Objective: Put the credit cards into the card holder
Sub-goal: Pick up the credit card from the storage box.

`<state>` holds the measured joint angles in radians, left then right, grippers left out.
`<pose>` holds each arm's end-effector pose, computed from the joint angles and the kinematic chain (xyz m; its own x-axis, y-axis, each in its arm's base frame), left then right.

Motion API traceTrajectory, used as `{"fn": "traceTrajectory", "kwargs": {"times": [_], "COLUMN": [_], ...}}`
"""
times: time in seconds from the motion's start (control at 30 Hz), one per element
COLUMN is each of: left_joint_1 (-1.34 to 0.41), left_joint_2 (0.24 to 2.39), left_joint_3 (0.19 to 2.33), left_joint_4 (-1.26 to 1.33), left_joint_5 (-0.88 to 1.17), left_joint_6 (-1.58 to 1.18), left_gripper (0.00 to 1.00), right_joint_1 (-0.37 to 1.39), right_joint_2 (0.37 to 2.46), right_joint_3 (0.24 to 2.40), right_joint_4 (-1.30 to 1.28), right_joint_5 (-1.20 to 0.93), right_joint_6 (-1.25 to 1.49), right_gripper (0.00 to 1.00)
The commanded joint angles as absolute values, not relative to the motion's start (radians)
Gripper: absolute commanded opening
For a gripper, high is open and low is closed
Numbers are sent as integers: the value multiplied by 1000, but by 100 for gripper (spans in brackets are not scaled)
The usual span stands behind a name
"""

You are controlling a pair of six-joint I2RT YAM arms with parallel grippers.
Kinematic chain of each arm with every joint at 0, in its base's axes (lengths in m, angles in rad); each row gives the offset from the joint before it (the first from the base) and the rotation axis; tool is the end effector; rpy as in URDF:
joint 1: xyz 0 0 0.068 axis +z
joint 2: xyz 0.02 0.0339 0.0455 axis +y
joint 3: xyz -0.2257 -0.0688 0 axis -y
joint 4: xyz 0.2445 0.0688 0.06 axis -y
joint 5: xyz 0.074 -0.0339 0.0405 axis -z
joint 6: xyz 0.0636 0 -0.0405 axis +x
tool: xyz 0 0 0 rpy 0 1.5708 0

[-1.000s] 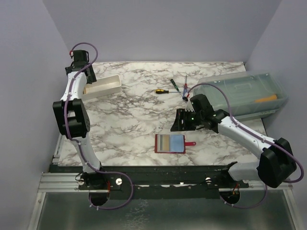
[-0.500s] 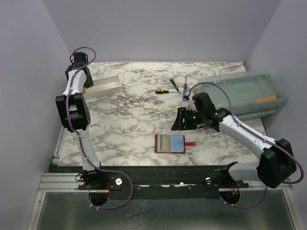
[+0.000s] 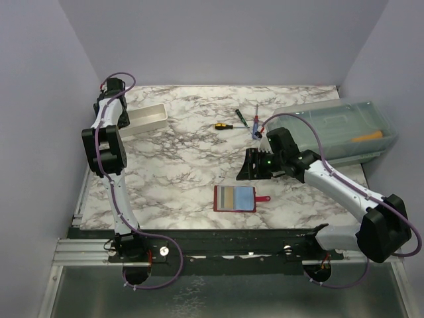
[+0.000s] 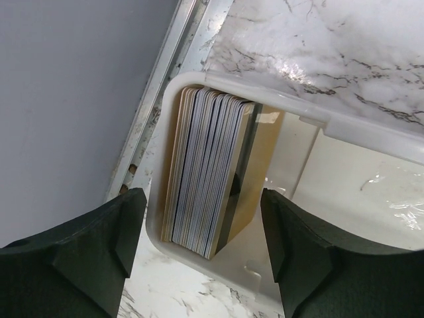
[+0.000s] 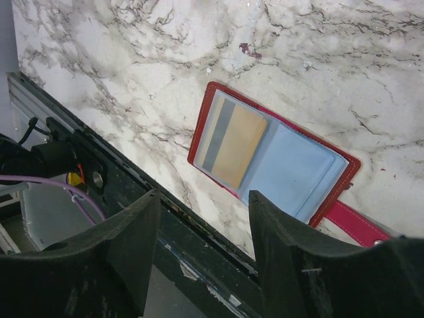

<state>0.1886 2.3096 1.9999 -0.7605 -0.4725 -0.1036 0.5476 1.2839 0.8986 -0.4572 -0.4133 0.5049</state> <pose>0.4718 0.1195 0.1484 -0.8177 -0.2498 -0.5187 -0.4686 0.8122 0.3475 0.2371 0.1745 0.1950 -0.8987 -0.0292 -0.4376 -0.3088 0.7505 0.5843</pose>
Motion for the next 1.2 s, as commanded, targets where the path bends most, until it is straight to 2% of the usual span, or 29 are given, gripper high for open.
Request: {"fn": "traceTrajectory", "kwargs": {"times": [0.0,0.33,0.57,0.87,1.17], "left_joint_1": [199,205,205,203,201], "left_joint_2": [2309,2286,2255,2230,2209], "left_joint_3": [2028,2033,2038,2031,2024], "left_joint_4": [-786,-788,-788,-791,-792], "left_joint_5": [-539,-560,-542,-526,-496], "left_joint_6": [-107,-100,-101,-102,-102], "left_gripper": [74,57,52,39,37], "right_joint_1": [543,542,542,543,543], "right_joint_2": [1271,1263,1260,1255,1251], "right_joint_3": [911,911,904,893,888], "right_joint_4": [-457,-454,-450,-446,-446], "right_joint_5": [-440,-443,-446,-446,-449], "right_joint_6": [516,516,520,523,527], "right_gripper": [59,59,59,59,59]}}
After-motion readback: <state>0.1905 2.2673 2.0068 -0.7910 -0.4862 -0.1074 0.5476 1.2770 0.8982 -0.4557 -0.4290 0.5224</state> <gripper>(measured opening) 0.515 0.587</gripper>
